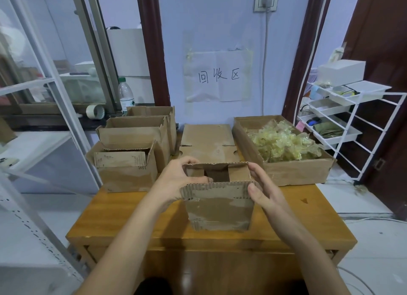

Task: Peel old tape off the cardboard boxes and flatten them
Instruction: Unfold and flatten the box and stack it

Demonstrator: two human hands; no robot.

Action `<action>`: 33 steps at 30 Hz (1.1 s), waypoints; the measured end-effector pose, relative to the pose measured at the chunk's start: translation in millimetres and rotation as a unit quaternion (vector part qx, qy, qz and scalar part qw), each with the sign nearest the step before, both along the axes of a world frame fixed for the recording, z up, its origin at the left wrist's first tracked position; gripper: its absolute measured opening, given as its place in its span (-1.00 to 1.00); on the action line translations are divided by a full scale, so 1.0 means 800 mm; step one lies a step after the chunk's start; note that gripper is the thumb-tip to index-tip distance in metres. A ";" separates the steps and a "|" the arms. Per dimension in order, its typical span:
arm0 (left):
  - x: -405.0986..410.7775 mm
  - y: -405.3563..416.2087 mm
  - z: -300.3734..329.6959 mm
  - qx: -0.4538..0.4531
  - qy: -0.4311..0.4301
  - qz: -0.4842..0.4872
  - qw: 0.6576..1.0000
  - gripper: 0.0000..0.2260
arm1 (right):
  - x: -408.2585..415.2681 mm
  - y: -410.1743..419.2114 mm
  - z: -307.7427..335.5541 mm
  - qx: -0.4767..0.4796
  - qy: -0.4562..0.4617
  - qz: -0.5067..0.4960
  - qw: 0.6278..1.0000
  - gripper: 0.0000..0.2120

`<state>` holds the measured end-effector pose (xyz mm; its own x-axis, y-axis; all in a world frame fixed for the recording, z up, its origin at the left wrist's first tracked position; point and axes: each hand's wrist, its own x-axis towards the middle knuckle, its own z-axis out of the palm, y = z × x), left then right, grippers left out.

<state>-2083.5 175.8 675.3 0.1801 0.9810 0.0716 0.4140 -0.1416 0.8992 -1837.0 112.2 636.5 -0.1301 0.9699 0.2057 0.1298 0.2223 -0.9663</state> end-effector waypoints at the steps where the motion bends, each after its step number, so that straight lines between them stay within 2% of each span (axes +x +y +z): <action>1: 0.000 0.000 -0.003 0.013 -0.001 0.014 1.000 -0.61 | -0.001 0.003 0.002 0.005 0.005 0.006 1.000 -0.31; 5: 0.004 -0.003 -0.008 0.078 -0.004 0.041 0.996 -0.53 | -0.007 0.010 0.021 -0.013 0.098 0.018 0.995 -0.24; 7: 0.006 -0.004 -0.010 0.094 0.017 0.045 0.994 -0.52 | -0.008 0.015 0.030 -0.056 0.119 0.001 0.991 -0.48; 9: 0.008 -0.006 -0.014 0.105 0.052 0.044 0.992 -0.56 | -0.001 0.018 0.021 -0.059 0.072 -0.029 0.995 -0.64; 14: 0.009 -0.005 -0.020 0.102 0.053 0.047 0.992 -0.60 | 0.005 0.027 0.039 -0.067 0.007 -0.072 0.995 -0.73; 16: 0.009 -0.004 -0.021 0.105 0.053 0.050 0.992 -0.61 | 0.001 0.034 0.053 -0.053 -0.078 -0.062 0.994 -0.61; 18: 0.010 -0.003 -0.024 0.112 0.046 0.061 0.991 -0.60 | -0.007 0.037 0.062 -0.055 -0.197 -0.067 0.977 -0.35; 19: 0.010 -0.004 -0.024 0.114 0.040 0.068 0.990 -0.59 | -0.010 0.038 0.064 -0.055 -0.230 -0.074 0.969 -0.24; 21: 0.009 -0.004 -0.027 0.116 0.027 0.077 0.990 -0.57 | -0.016 0.036 0.070 -0.054 -0.235 -0.079 0.967 -0.16; 24: 0.008 -0.007 -0.028 0.116 0.001 0.069 0.991 -0.51 | -0.018 0.035 0.069 -0.046 -0.252 -0.082 0.963 -0.14; 27: 0.006 -0.008 -0.026 0.113 -0.019 0.060 0.992 -0.48 | -0.018 0.031 0.070 -0.050 -0.256 -0.076 0.962 -0.23; 30: 0.003 -0.006 -0.023 0.095 -0.044 0.036 0.994 -0.57 | -0.018 0.029 0.072 -0.060 -0.233 -0.068 0.968 -0.41; 33: -0.001 -0.006 -0.019 0.063 -0.079 0.017 0.995 -0.67 | -0.018 0.031 0.072 -0.060 -0.230 -0.066 0.969 -0.42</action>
